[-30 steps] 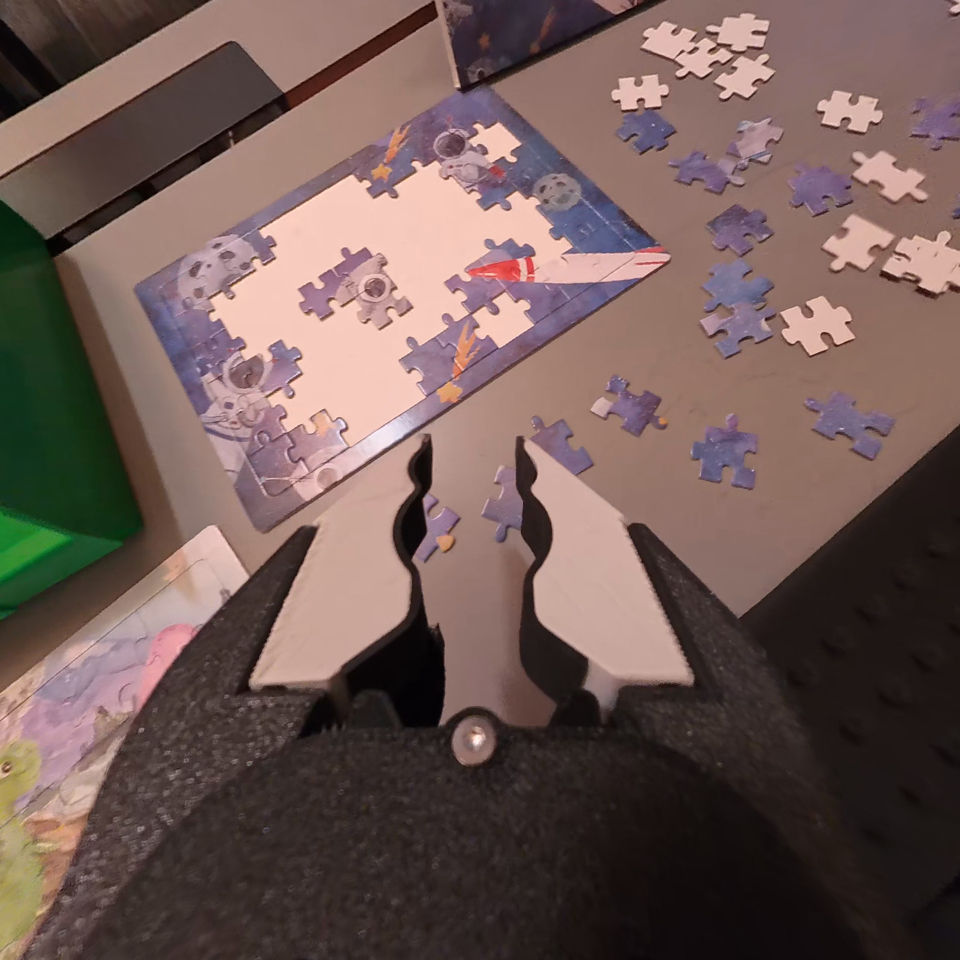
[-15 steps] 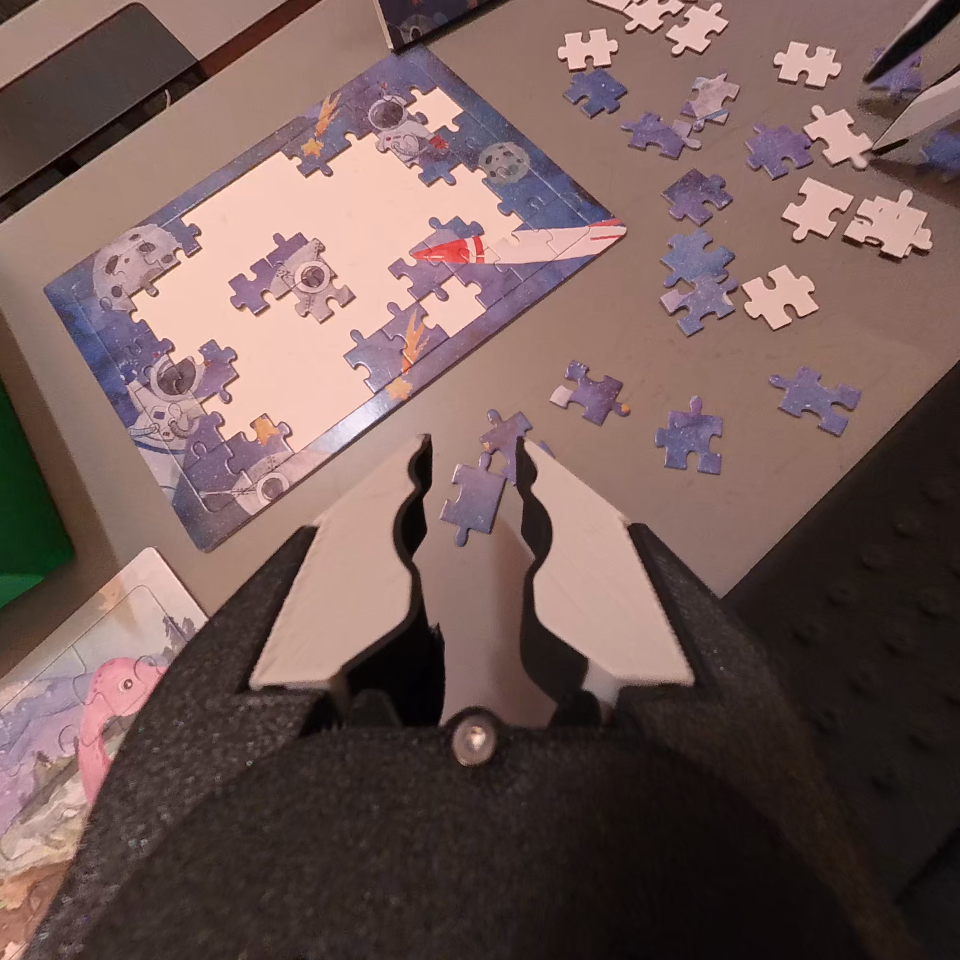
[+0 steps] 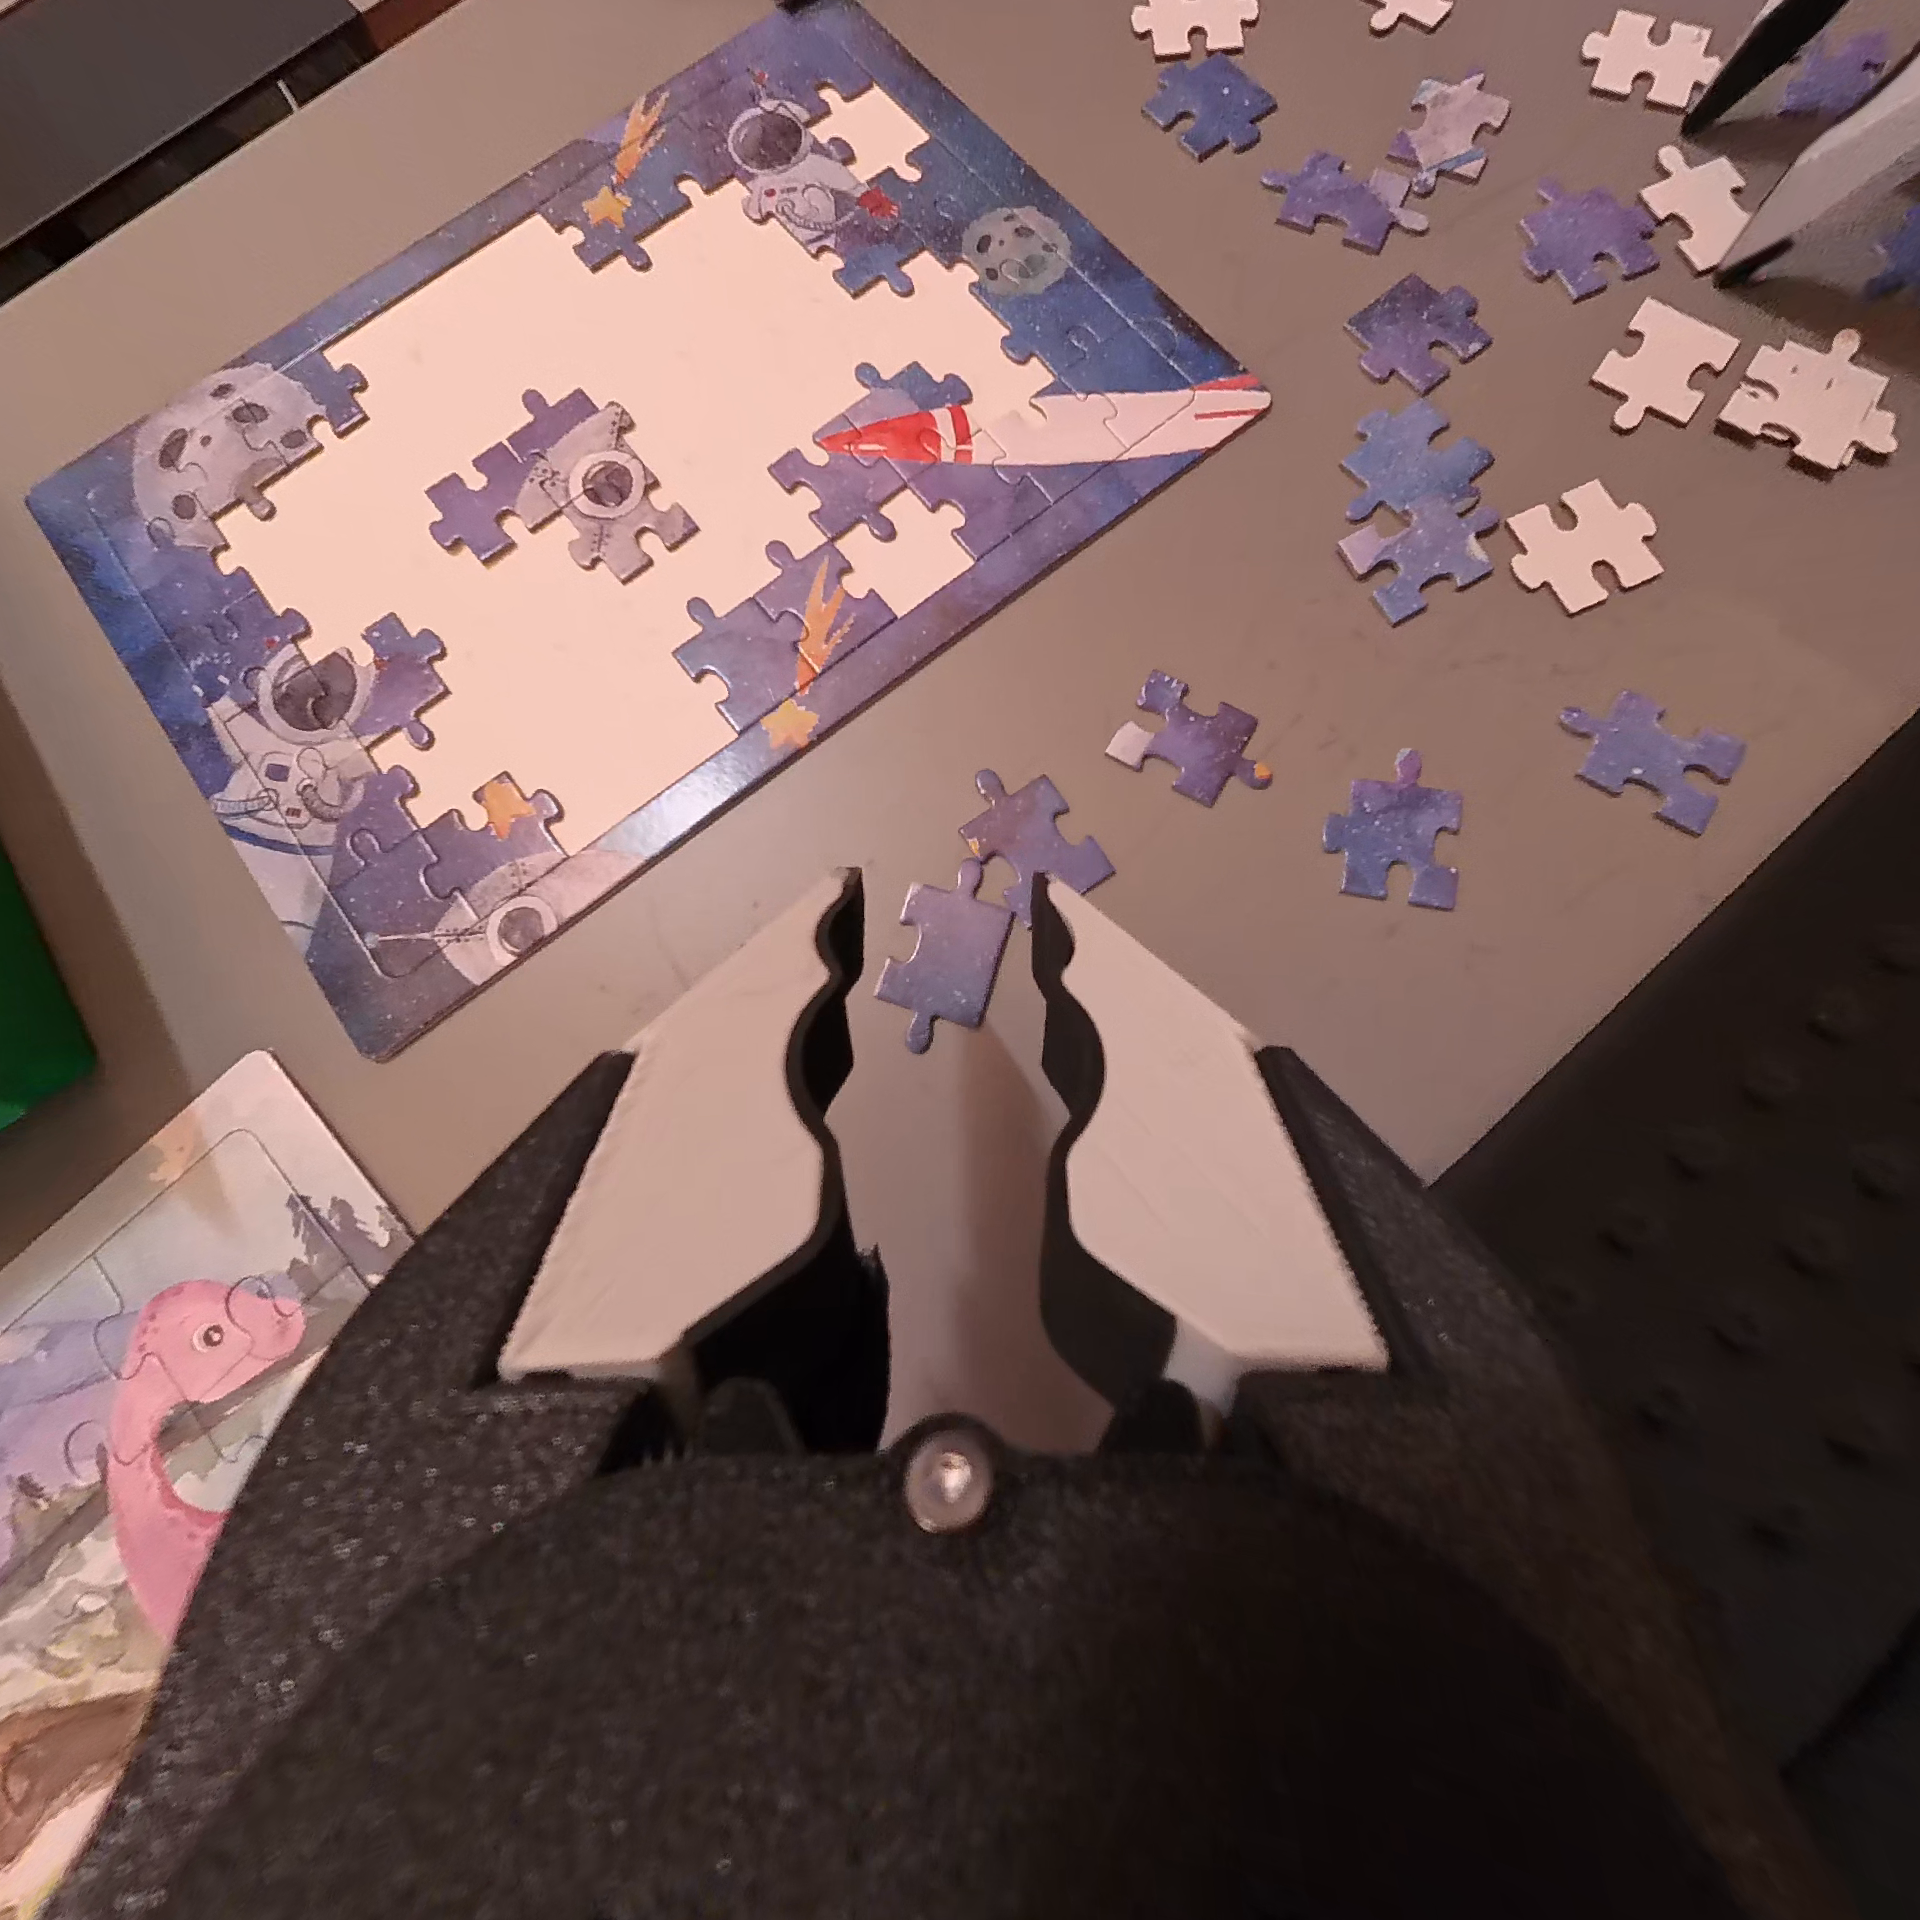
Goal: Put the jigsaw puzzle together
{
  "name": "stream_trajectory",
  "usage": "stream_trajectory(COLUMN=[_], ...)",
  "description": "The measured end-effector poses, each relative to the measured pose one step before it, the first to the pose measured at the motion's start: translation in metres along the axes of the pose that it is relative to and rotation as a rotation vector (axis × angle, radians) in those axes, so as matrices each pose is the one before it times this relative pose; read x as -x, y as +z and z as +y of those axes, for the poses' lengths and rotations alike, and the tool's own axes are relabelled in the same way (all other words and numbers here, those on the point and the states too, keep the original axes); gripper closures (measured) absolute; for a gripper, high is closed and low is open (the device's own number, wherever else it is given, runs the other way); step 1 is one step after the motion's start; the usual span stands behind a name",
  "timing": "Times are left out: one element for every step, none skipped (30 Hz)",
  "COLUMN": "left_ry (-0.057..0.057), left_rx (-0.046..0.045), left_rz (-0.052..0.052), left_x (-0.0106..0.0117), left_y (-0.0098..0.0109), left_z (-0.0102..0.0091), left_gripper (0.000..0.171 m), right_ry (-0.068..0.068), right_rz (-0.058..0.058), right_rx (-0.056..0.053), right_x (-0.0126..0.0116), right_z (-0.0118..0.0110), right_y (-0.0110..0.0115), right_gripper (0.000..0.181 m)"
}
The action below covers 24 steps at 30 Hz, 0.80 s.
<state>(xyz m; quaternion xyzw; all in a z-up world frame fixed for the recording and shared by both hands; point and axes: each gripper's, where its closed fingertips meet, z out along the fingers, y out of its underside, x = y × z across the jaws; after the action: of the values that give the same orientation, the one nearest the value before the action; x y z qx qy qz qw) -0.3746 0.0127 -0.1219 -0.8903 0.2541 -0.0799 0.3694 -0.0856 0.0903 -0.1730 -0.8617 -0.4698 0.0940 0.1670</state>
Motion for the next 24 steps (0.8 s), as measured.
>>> stream_trajectory(left_ry=[0.0000,0.0010,0.0011,0.0000,-0.0015,-0.0019,-0.0012,-0.0008,-0.0011,-0.0013,-0.0020,-0.0034,-0.0046,-0.0046,-0.0038,-0.0034,-0.0042,-0.0058,-0.0080,-0.0106,-0.0139,-0.0184,-0.0238,-0.0305], left_rx=[-0.00063,-0.00290,-0.00471,-0.00437,-0.00230,-0.00178,-0.00279,-0.00257,-0.00183,-0.00275,-0.00462,-0.00561,-0.00596,-0.00826,-0.01333,-0.01774,-0.02140,-0.02542,-0.02873,-0.03204,-0.03571,-0.03728,-0.03558,-0.03363], left_rz=[0.0013,-0.0008,-0.0004,0.0013,0.0015,-0.0001,-0.0001,0.0017,0.0023,0.0016,0.0013,0.0032,0.0061,0.0078,0.0094,0.0135,0.0196,0.0264,0.0329,0.0385,0.0452,0.0531,0.0595,0.0609], left_x=[0.00009,0.00031,0.00018,-0.00010,-0.00021,-0.00002,-0.00002,-0.00051,-0.00070,-0.00048,-0.00049,-0.00087,-0.00131,-0.00178,-0.00232,-0.00330,-0.00447,-0.00580,-0.00698,-0.00815,-0.00950,-0.01094,-0.01201,-0.01220], left_y=[0.00021,-0.00017,-0.00031,-0.00043,-0.00023,-0.00019,-0.00011,-0.00025,-0.00027,-0.00032,-0.00033,-0.00023,-0.00027,-0.00024,-0.00047,-0.00063,-0.00053,-0.00034,-0.00018,-0.00003,0.00040,0.00096,0.00194,0.00308], left_z=[-0.00053,-0.00101,-0.00129,-0.00115,-0.00064,-0.00049,-0.00051,-0.00051,-0.00044,-0.00074,-0.00114,-0.00145,-0.00171,-0.00220,-0.00320,-0.00421,-0.00500,-0.00615,-0.00706,-0.00793,-0.00854,-0.00891,-0.00860,-0.00819], left_gripper=[0.140,0.140,0.140,0.140,0.140,0.140,0.140,0.140,0.140,0.140,0.140,0.140,0.140,0.140,0.140,0.140,0.140,0.140,0.140,0.140,0.140,0.140,0.139,0.139], right_ry=[0.0012,-0.0004,0.0057,0.0104,0.0128,0.0120,0.0161,0.0254,0.0308,0.0374,0.0450,0.0503,0.0551,0.0532,0.0480,0.0418,0.0414,0.0408,0.0366,0.0341,0.0362,0.0347,0.0268,0.0209], right_rz=[0.0016,-0.0004,-0.0053,-0.0106,-0.0142,-0.0146,-0.0245,-0.0339,-0.0436,-0.0776,-0.0972,-0.1041,-0.1205,-0.1438,-0.1439,-0.1226,-0.1122,-0.0954,-0.0822,-0.0706,-0.0657,-0.0526,-0.0388,-0.0289], right_rx=[0.0060,0.0043,-0.0044,-0.0126,-0.0157,-0.0169,-0.0237,-0.0385,-0.0580,-0.0821,-0.1051,-0.1128,-0.1112,-0.1085,-0.1071,-0.0880,-0.0659,-0.0465,-0.0428,-0.0445,-0.0370,-0.0258,-0.0151,-0.0108], right_x=[-0.00117,-0.00107,-0.00064,-0.00034,-0.00017,-0.00026,0.00095,0.00166,0.00272,0.00767,0.01031,0.01126,0.01431,0.01900,0.02004,0.01748,0.01552,0.01219,0.00945,0.00708,0.00559,0.00321,0.00126,0.00009], right_z=[0.00104,0.00142,0.00071,0.00017,0.00001,0.00006,-0.00056,-0.00296,-0.00612,-0.01019,-0.01430,-0.01623,-0.01686,-0.01711,-0.01682,-0.01319,-0.00921,-0.00589,-0.00515,-0.00500,-0.00357,-0.00153,0.00044,0.00141], right_y=[-0.00073,-0.00085,-0.00033,-0.00038,-0.00048,-0.00061,-0.00115,-0.00257,-0.00428,-0.00636,-0.00838,-0.00896,-0.00853,-0.00759,-0.00553,-0.00210,0.00036,0.00154,0.00180,0.00174,0.00200,0.00227,0.00270,0.00295], right_gripper=[0.140,0.147,0.147,0.147,0.147,0.148,0.148,0.148,0.148,0.148,0.148,0.148,0.148,0.148,0.148,0.148,0.148,0.149,0.148,0.148,0.149,0.149,0.148,0.148])
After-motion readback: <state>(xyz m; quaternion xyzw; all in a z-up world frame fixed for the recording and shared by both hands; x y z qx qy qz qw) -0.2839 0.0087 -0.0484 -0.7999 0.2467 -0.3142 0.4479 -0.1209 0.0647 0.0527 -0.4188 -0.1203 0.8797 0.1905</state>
